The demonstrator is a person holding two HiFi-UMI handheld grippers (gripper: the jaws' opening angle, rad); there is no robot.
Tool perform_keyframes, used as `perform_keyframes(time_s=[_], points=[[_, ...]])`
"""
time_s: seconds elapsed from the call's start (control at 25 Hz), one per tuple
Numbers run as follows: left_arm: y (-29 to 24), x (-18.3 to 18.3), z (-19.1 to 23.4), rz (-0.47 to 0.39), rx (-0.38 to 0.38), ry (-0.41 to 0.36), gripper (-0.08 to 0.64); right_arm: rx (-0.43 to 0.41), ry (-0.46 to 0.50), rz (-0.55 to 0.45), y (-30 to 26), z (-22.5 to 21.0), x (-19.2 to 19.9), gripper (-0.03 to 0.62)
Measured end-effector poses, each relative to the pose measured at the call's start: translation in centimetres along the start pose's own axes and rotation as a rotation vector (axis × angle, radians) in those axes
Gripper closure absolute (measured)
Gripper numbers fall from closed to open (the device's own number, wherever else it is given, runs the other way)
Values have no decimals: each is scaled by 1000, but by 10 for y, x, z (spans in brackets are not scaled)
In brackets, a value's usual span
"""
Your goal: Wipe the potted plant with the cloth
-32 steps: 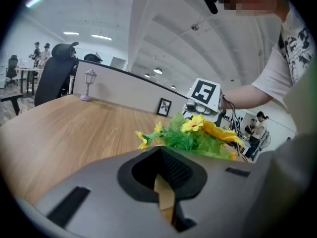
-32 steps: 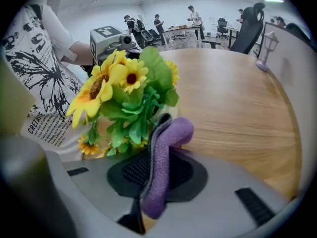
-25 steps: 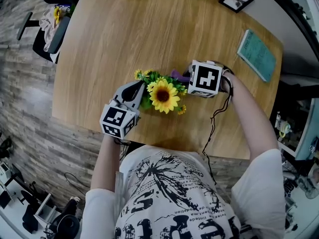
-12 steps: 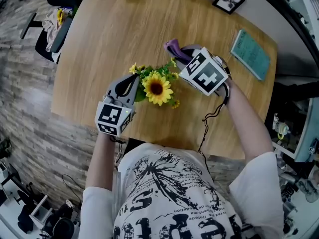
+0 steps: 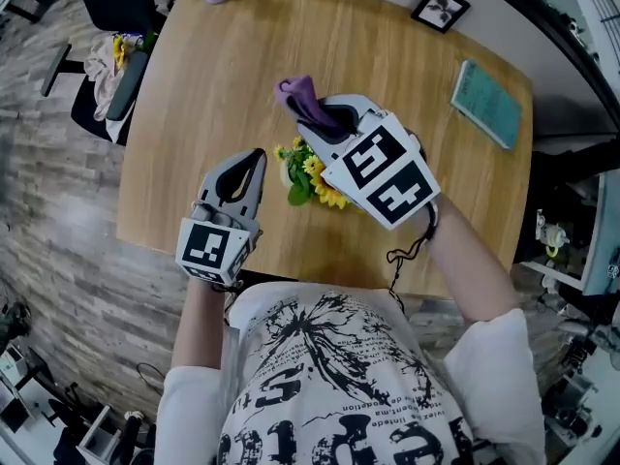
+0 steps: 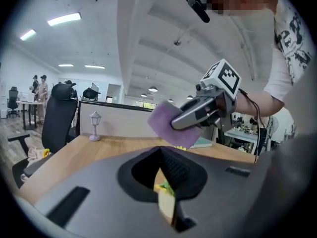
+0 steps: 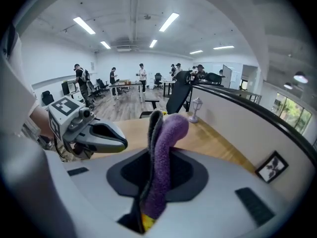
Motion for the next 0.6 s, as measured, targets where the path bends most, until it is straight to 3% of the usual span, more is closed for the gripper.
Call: perform_keyframes(time_s=[0.16, 0.36, 0.6], points=[[6, 0, 39, 20, 112, -35, 557, 50, -69, 22, -24, 31, -20, 515], [17, -3, 95, 66, 224, -145, 557, 94, -209, 58, -64, 63, -31, 515], [21, 14, 139, 101, 312, -153, 557, 148, -419, 131, -110, 92, -8, 514]])
Point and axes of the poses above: the fingertips, and each gripper's own axes: y backward along the fingers, z to its left, x out of its underside, the point moved 10 cm from there along y, backward along the fingers, and after that the axes turned 7 degrees about z, right-handed, at the moved point
